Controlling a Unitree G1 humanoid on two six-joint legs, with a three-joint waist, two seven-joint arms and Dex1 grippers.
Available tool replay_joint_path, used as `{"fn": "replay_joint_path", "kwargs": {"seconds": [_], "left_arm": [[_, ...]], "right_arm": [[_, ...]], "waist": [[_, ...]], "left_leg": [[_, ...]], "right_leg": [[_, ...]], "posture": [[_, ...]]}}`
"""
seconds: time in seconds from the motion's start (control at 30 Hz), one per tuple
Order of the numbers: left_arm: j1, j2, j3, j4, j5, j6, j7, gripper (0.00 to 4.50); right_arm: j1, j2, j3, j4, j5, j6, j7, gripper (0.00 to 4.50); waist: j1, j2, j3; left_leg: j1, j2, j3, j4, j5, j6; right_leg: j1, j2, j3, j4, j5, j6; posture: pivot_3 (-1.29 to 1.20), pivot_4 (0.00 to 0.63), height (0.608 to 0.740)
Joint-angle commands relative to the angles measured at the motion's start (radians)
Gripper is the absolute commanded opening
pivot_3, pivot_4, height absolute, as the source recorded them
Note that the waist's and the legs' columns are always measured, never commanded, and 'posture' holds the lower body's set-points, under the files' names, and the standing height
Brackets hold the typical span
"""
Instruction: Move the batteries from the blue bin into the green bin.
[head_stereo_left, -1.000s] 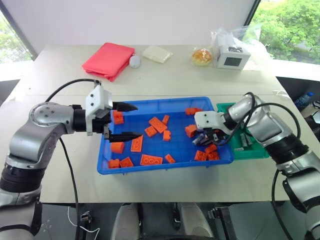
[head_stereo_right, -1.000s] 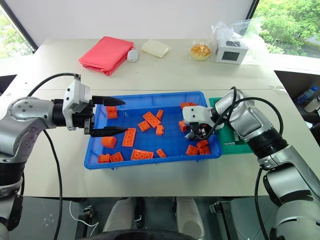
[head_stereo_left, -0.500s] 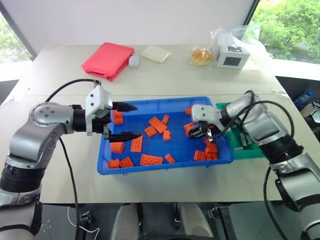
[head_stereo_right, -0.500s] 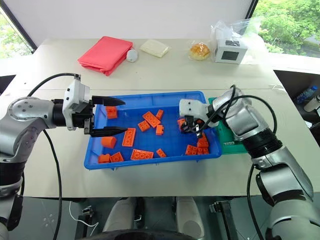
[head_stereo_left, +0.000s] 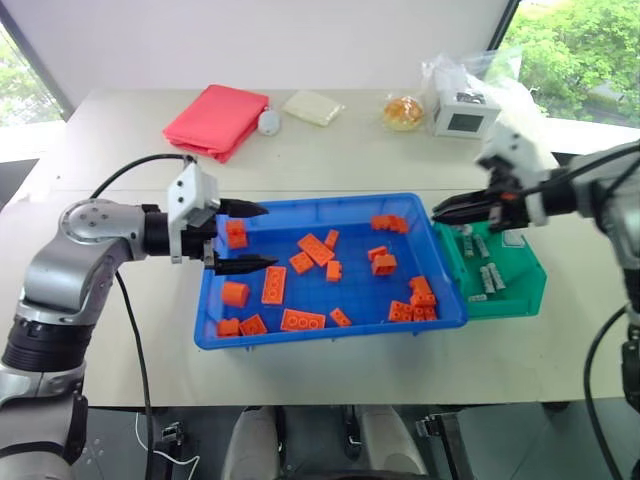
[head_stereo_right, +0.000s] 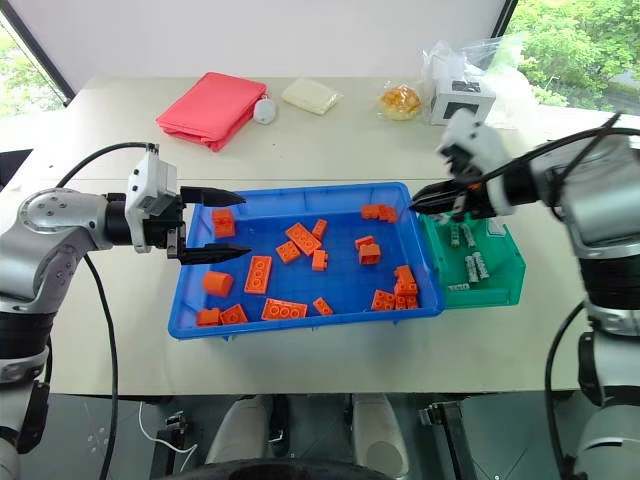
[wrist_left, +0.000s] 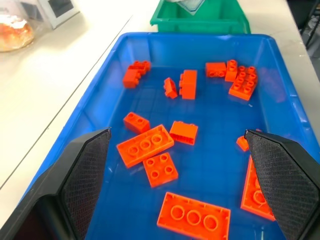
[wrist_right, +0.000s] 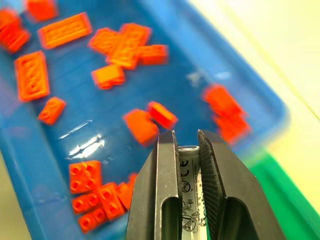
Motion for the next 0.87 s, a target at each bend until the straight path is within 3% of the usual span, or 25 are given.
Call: {"fn": "replay_joint_path", "kwargs": {"seconds": [0.03,0.07,0.1,0.27,0.4,0.5,0.7,0.87], "left_arm": [[-0.006,0.011,0.019,0.004,-0.001,-0.018,-0.011,4.5],[-0.006,0.008,0.018,0.006,0.0,-0.018,-0.011,4.5],[-0.008,0.006,0.017,0.011,0.002,-0.019,-0.012,4.5],[-0.034,-0.009,0.01,0.04,0.009,-0.018,-0.008,4.5],[-0.035,0.021,0.048,0.074,-0.003,0.006,-0.016,4.5],[0.004,0.105,0.141,0.124,-0.04,0.049,-0.053,4.5],[0.219,0.318,0.387,0.206,-0.089,0.11,-0.17,4.5],[0.41,0.361,0.529,0.19,-0.07,0.082,-0.205,4.5]], "right_arm": [[0.067,-0.024,-0.07,0.014,0.03,0.023,-0.059,0.02],[0.085,-0.012,-0.082,0.018,0.035,0.033,-0.085,0.02],[0.096,-0.003,-0.09,0.021,0.041,0.04,-0.105,1.07],[0.138,0.021,-0.109,0.024,0.062,-0.021,-0.17,3.44],[0.216,-0.035,-0.162,0.039,0.077,-0.193,-0.116,3.44],[0.303,-0.1,-0.249,0.086,0.115,-0.341,-0.004,3.44],[0.437,-0.201,-0.354,0.272,0.141,-0.567,0.177,3.44],[0.449,-0.218,-0.34,0.431,0.127,-0.674,0.24,3.44]], "waist": [[0.0,-0.001,0.0],[0.0,0.0,0.0],[-0.003,0.0,0.0],[-0.006,0.0,0.0],[0.001,0.0,0.0],[0.0,0.0,0.0],[-0.014,0.001,0.0],[-0.013,0.002,0.0]], "left_leg": [[0.0,0.0,0.0,0.0,0.0,0.0],[0.0,0.0,0.0,0.0,0.0,0.0],[0.0,0.0,0.0,0.0,0.0,0.0],[0.001,0.0,0.001,0.0,0.0,0.0],[0.0,0.0,0.0,0.0,0.0,0.0],[-0.001,0.0,0.0,0.0,0.0,0.0],[0.002,0.001,0.002,-0.002,0.0,0.001],[0.003,0.001,0.004,-0.001,0.0,0.0]], "right_leg": [[0.0,0.0,0.0,0.0,0.0,0.0],[0.0,0.0,0.0,0.0,0.0,0.0],[0.0,0.0,0.0,0.0,0.0,0.0],[-0.001,0.001,0.001,0.0,0.0,0.001],[0.0,0.001,0.001,0.0,0.0,0.001],[0.0,0.0,0.001,-0.001,0.0,0.001],[-0.001,0.001,0.001,-0.001,0.0,0.001],[0.0,-0.002,0.001,-0.001,-0.002,-0.003]], "posture": [[0.0,0.15,0.736],[0.0,0.15,0.736],[0.0,0.15,0.736],[0.0,0.15,0.736],[0.0,0.15,0.736],[0.0,0.15,0.736],[0.0,0.15,0.736],[0.0,0.15,0.736]]}}
